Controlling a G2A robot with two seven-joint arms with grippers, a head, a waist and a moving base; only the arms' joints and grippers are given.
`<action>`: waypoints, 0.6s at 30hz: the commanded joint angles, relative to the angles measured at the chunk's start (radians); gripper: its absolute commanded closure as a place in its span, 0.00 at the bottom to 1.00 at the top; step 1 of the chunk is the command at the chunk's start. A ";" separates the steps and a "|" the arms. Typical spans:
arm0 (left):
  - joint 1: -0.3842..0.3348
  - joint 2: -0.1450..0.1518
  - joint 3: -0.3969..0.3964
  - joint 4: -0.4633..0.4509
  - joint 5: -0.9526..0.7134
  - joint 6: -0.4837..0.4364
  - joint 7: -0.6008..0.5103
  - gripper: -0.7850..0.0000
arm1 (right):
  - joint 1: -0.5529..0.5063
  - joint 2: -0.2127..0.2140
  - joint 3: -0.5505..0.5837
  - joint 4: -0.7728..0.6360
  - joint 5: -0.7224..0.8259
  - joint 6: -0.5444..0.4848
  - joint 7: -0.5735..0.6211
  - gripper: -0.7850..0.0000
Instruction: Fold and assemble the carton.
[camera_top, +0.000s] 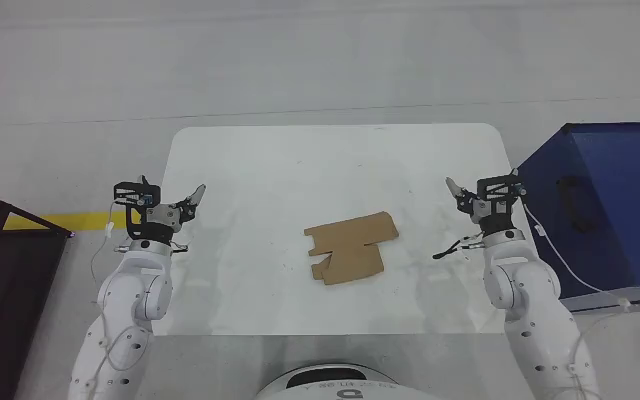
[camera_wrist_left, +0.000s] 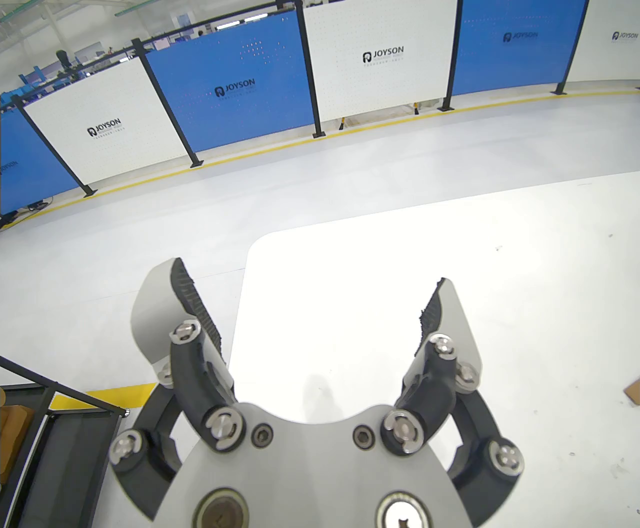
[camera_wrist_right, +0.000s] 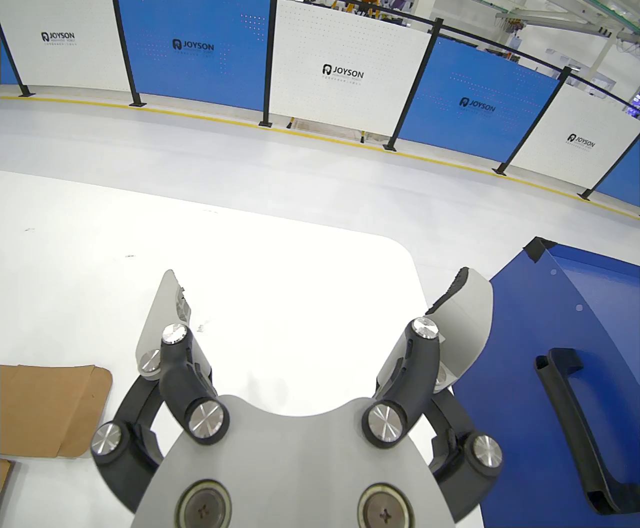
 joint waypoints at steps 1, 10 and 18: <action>0.000 0.000 0.000 0.000 0.000 0.000 0.000 0.00 | 0.000 0.000 0.000 0.000 0.000 0.000 0.000 0.00; 0.000 0.000 0.000 0.000 0.000 0.000 0.000 0.00 | -0.045 0.005 -0.089 -0.063 -0.327 -0.023 -0.100 0.00; 0.000 0.000 0.000 0.000 0.000 0.000 0.000 0.00 | -0.066 0.006 -0.120 -0.078 -0.431 -0.023 -0.143 0.00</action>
